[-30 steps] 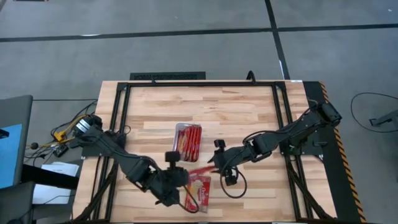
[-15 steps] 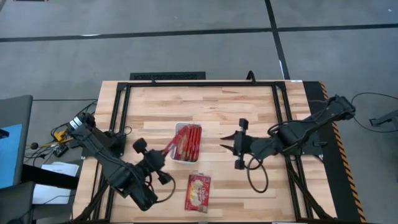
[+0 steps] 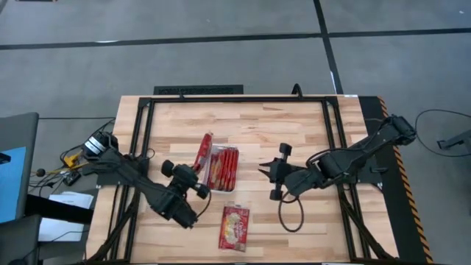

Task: Sort popcorn bags into baskets
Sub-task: Put the red popcorn bag into the white bin

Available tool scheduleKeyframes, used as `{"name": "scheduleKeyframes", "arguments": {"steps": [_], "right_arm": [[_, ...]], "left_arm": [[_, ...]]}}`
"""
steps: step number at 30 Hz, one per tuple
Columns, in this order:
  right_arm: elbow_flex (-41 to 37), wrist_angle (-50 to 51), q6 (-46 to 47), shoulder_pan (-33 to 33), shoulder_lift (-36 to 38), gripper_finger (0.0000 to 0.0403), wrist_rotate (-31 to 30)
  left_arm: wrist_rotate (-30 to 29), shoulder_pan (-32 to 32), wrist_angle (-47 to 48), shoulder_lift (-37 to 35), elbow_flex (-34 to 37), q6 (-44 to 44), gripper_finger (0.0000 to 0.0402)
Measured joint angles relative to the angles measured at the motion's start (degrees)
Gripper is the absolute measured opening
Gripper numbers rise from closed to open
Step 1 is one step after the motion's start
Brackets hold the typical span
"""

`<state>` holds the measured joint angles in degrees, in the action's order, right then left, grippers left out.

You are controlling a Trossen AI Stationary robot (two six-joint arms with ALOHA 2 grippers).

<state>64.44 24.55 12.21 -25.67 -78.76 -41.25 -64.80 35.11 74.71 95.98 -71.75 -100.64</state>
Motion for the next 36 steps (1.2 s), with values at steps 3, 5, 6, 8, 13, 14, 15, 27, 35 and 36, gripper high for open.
{"name": "scheduleKeyframes", "arguments": {"steps": [3,5,6,8,13,14,15,27,35,36], "right_arm": [[-0.1,0.6,0.0,0.9,-0.4,0.0087,0.1],[0.0,0.5,0.0,1.7,-0.3,0.0087,0.3],[0.0,0.7,0.0,2.0,-0.3,0.0087,0.4],[0.0,0.9,-0.1,2.5,-0.3,0.0087,0.4],[0.0,0.9,-0.6,3.0,0.0,0.0087,0.6],[0.0,0.9,-0.6,3.0,0.0,0.0087,0.6],[0.0,0.9,-0.6,3.0,0.0,0.0087,0.6],[0.0,2.5,-0.2,2.9,0.0,0.0087,0.7],[0.0,4.6,0.8,2.9,0.0,0.0087,0.7],[0.0,5.1,1.3,2.9,-0.1,0.0087,0.7]], "left_arm": [[-0.1,-1.8,-6.7,0.0,1.6,1.4,0.0009],[0.0,-2.7,-9.8,0.0,2.2,3.8,0.0013],[0.1,-3.1,-11.5,0.0,2.5,4.8,0.0013],[1.0,-3.7,-14.9,0.0,3.1,7.5,0.0009],[3.8,-4.8,-20.9,0.0,4.6,11.4,0.0007],[4.4,-5.0,-21.3,0.0,4.6,11.5,0.0009],[4.8,-5.1,-21.7,0.1,4.6,11.5,0.0011],[10.7,-5.3,-28.4,1.6,4.6,11.7,0.0012],[16.1,-5.3,-29.2,1.6,4.6,11.5,0.0014],[17.1,-5.3,-29.6,1.6,4.6,11.5,0.0014]]}}
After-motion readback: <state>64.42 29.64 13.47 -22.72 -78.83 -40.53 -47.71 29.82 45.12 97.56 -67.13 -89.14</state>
